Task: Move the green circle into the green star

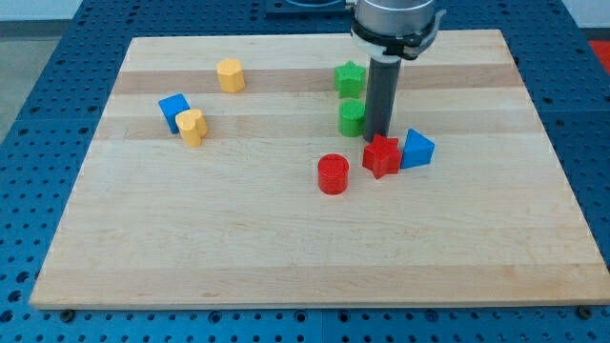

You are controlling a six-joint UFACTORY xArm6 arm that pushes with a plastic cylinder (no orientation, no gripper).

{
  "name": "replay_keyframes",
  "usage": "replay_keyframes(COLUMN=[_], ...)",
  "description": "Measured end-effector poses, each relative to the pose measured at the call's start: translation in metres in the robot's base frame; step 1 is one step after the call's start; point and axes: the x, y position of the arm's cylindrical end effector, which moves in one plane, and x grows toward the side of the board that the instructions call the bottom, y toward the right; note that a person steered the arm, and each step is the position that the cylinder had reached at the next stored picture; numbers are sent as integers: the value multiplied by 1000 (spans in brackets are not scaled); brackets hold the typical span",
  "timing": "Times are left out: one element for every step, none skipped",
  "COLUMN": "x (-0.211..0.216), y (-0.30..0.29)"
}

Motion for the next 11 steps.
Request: replay_keyframes(x=[12, 12, 5, -2, -13, -25, -30, -43, -52, -59, -61], y=[-12, -28, -31, -33, -36, -43, -45, -45, -45, -45, -45])
